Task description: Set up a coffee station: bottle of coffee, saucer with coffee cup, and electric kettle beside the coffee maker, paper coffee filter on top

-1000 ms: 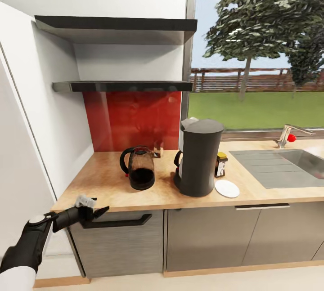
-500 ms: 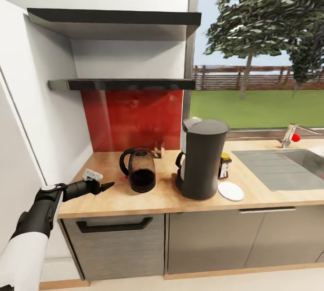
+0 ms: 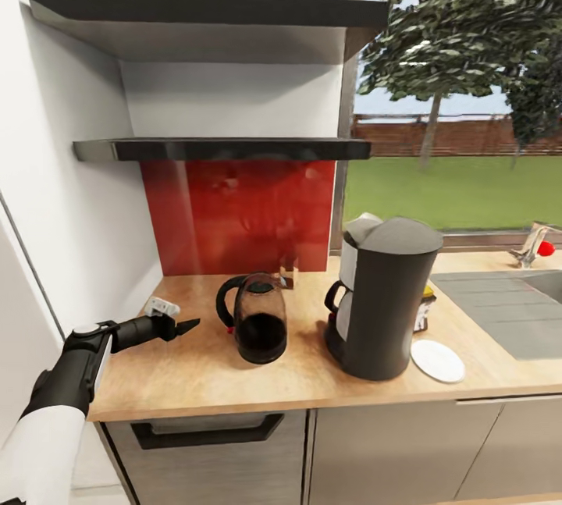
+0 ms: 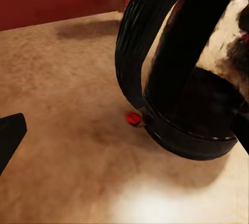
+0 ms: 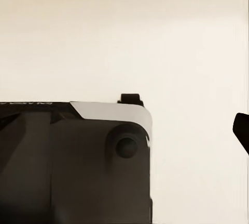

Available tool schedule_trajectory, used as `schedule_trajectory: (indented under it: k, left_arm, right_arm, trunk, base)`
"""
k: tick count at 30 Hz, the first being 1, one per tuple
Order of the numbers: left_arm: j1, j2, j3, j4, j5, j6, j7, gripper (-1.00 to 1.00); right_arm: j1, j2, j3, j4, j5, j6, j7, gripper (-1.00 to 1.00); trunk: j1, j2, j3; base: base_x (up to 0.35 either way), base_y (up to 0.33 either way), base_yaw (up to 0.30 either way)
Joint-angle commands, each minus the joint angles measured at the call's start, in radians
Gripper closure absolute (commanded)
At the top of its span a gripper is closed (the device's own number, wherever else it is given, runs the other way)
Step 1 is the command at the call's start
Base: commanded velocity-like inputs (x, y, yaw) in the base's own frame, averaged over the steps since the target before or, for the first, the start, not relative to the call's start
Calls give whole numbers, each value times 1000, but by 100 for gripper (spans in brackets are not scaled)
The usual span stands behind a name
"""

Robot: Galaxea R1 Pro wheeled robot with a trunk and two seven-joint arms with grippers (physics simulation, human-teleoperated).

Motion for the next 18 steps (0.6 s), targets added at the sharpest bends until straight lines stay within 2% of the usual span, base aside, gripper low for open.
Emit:
schedule_trajectory:
  k: [1,6,12,18]
  left_arm:
    - [-1,-1,2,-1,-4,7,-7,-100]
    - [0,-3,3,-1,-3,3,-7,-100]
    - [2,-6,3,0,-3,1,-4,-100]
    - [2,-13,4,0,-2,-1,77,-100]
  right_arm:
    - [-1,-4,-8,1,10,-1,-1,-100]
    - [-1,-10,-8,2,10,-1,-1,-100]
    - [-1,-11,-8,2,10,-2,-1,-100]
    - [-1,-11,-8,2,10,-2,-1,-100]
  trunk:
    - [1,-2,-2]
    - [1,-2,-2]
    - [1,-2,-2]
    - [1,-2,-2]
  base:
    - [121,37,0]
    - [34,9,0]
    - [203,-33,0]
    - [42,-10,0]
